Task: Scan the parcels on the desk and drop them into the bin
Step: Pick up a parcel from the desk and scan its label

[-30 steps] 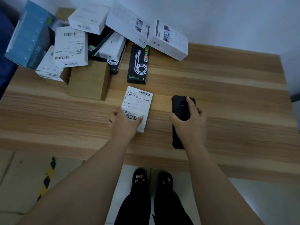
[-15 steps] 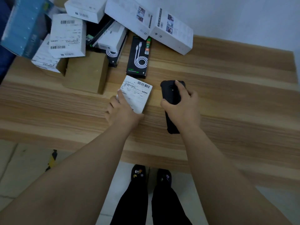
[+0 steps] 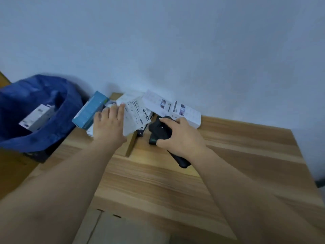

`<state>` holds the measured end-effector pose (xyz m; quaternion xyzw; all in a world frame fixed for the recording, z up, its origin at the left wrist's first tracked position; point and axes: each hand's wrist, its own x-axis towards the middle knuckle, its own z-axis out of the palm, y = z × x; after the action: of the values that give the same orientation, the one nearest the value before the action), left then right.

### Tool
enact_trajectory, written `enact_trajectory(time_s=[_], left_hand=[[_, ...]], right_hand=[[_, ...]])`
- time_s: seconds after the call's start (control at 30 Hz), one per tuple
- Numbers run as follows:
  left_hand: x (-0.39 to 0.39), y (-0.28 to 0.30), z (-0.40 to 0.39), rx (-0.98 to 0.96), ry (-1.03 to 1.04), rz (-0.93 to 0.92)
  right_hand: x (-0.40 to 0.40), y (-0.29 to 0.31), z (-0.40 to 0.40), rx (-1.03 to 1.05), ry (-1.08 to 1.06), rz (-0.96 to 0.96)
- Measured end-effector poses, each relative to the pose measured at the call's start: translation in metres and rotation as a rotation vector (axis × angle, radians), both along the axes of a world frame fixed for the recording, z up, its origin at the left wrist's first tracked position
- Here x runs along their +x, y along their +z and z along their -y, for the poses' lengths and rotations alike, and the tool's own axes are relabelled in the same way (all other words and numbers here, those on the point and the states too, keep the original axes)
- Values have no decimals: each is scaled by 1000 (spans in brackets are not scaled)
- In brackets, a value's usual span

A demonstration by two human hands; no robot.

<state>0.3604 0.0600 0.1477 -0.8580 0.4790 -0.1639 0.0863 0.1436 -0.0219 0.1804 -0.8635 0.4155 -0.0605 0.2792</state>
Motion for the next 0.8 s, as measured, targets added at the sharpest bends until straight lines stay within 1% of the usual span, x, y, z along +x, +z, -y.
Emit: enact_trajectory(time_s=[0.13,0.23,0.37,0.57,0.63,0.7,0.77,0.8], left_hand=[[5,35,-12,-40,-4,85],[8,46,-17,-57,18,129],[5,58,-24,-27,59,161],[5,59,-31,-27,72,188],[5,59,-32,-22,76,185],[2,60,-32,-17,98,172],[-3,63,-31,-38,146,112],[-7,65,-31,-65,177,50]], right_hand=[[-5,37,-8,-96,68,-45],[-7,53,-11,-158,116,-117],[-11,67,-17,-204,135,-146],[-15,79,-23,-234,145,-176],[-18,82,-23,-238,129,-168],[-21,86,-22,-213,104,-119],[-22,89,-21,-170,81,-47],[-22,89,-21,-151,74,-15]])
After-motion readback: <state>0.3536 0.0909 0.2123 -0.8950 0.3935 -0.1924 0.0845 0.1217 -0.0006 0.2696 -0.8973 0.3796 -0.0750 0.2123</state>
